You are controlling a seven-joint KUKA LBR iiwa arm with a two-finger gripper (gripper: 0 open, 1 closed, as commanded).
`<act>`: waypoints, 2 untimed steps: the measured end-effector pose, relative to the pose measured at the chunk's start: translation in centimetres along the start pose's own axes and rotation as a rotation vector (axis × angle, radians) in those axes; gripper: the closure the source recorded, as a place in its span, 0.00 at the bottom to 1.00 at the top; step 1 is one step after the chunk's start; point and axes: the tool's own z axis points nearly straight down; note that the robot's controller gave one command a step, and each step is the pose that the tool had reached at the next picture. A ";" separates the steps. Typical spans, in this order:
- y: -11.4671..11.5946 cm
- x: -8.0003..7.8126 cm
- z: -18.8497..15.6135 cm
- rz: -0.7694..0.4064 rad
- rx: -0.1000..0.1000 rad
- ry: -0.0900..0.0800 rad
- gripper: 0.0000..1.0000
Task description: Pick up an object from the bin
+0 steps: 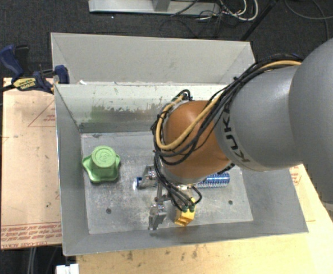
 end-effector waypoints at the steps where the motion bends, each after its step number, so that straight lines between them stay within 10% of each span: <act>1: -8.5 -1.0 2.4 -0.121 0.001 -0.002 0.00; 2: -17.1 0.7 4.7 -0.227 -0.005 -0.020 0.00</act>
Offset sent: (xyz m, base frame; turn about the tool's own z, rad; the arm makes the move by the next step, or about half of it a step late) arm 0.0192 -0.0786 -0.0226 -0.1292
